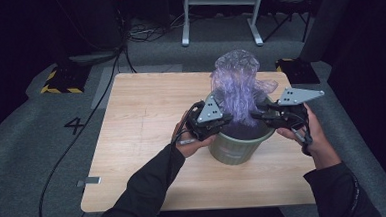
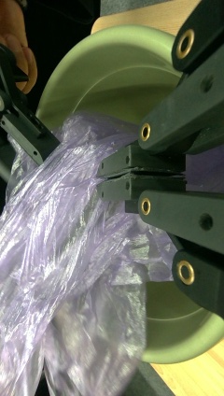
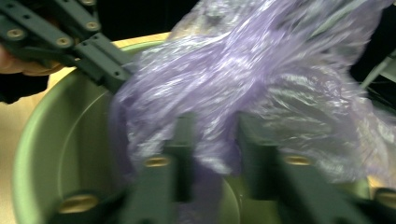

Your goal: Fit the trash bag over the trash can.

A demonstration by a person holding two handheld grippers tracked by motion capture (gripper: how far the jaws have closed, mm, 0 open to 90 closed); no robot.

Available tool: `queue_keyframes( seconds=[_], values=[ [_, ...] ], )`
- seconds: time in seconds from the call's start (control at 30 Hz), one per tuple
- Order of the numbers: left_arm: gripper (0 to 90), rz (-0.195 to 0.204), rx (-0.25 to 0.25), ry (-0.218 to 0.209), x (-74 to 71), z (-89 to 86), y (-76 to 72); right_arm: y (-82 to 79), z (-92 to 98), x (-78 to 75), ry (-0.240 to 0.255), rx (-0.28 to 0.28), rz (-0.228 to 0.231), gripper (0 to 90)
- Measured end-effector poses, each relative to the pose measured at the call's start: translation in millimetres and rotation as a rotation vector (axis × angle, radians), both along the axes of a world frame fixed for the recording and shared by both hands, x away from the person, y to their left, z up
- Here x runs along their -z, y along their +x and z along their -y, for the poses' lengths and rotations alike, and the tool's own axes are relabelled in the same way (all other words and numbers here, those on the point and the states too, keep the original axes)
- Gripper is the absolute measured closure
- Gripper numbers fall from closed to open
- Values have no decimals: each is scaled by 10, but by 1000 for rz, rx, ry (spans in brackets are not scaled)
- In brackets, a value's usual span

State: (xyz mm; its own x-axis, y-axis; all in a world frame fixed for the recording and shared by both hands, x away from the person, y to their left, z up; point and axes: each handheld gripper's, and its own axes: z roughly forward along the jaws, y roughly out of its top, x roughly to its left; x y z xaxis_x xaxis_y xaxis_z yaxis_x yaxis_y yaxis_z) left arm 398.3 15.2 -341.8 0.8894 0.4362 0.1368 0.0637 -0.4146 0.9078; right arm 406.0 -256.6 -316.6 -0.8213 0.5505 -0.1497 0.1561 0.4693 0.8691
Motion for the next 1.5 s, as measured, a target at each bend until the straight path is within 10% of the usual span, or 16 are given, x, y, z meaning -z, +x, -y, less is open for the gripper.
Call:
queue_keyframes(
  seconds=[0.2,0.33,0.47,0.63,0.77,1.1,1.5],
  values=[
    [814,-11,-25,-13,2,-55,45,-82,30,-4,24,-35,36,890],
    [666,-23,-45,-32,-10,-78,70,-134,41,-8,23,-44,58,890],
    [292,-62,-20,-110,-73,-114,85,-235,29,-14,3,-73,88,890],
    [213,-76,3,-172,-182,-128,67,-331,-14,-2,-27,-103,115,890],
    [256,-81,-5,-170,-198,-106,85,-381,-47,14,-35,-124,123,889],
    [880,-40,91,-71,-111,-57,9,-504,-46,106,-35,-159,127,885],
    [897,14,100,-109,-73,-236,-207,-730,66,178,38,-171,130,865]
  ],
)
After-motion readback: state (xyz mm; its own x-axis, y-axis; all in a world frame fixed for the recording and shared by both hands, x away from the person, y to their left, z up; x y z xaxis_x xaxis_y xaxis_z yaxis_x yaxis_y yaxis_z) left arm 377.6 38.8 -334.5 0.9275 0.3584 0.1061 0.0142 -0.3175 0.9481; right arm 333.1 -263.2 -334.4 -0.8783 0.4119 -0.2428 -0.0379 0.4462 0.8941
